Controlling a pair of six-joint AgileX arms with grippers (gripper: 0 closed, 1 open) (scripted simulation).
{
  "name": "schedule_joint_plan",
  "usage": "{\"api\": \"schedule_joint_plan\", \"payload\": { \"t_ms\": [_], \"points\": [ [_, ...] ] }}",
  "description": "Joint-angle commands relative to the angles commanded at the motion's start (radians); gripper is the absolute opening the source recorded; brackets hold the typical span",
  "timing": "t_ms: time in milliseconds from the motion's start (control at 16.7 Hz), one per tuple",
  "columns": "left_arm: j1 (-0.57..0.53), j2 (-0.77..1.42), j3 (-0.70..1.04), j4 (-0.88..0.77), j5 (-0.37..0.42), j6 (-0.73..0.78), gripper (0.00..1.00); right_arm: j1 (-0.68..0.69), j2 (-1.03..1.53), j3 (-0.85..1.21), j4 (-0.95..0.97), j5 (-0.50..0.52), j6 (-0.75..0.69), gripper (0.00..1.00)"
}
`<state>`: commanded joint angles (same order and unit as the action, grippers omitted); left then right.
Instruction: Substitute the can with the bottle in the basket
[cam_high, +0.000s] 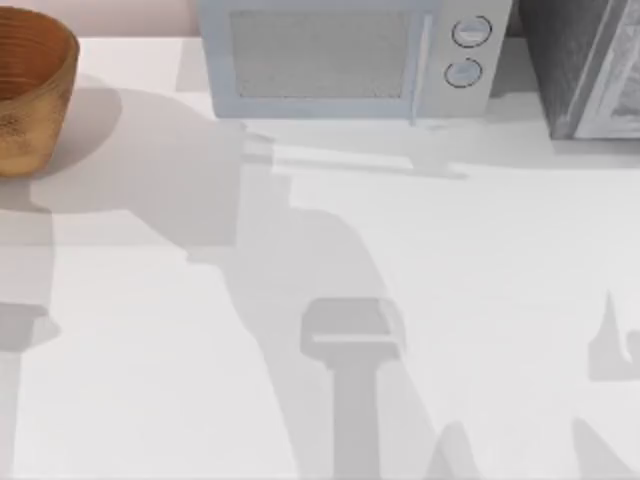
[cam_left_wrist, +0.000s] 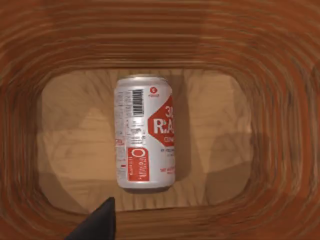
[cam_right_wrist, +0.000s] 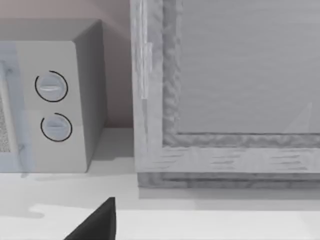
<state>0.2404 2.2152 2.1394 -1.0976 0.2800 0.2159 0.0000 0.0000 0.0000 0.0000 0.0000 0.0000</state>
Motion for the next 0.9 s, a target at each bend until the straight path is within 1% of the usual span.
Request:
{"api": "schedule_joint_plan", "payload": {
  "t_ms": [180,360,540,900],
  "points": [
    [0.024,0.193,0.192,-0.091,0.022,0.017,1.0,0.0,0.0,0.0,0.0,0.0,0.0,1.0],
    [0.04,0.326,0.322,-0.154,0.037,0.028,1.0,0.0,0.0,0.0,0.0,0.0,0.0,1.0],
    [0.047,0.38,0.375,-0.18,0.044,0.033,1.0,0.0,0.0,0.0,0.0,0.0,0.0,1.0],
    [0.036,0.369,0.387,-0.177,0.046,0.033,1.0,0.0,0.0,0.0,0.0,0.0,0.0,1.0]
  ]
}}
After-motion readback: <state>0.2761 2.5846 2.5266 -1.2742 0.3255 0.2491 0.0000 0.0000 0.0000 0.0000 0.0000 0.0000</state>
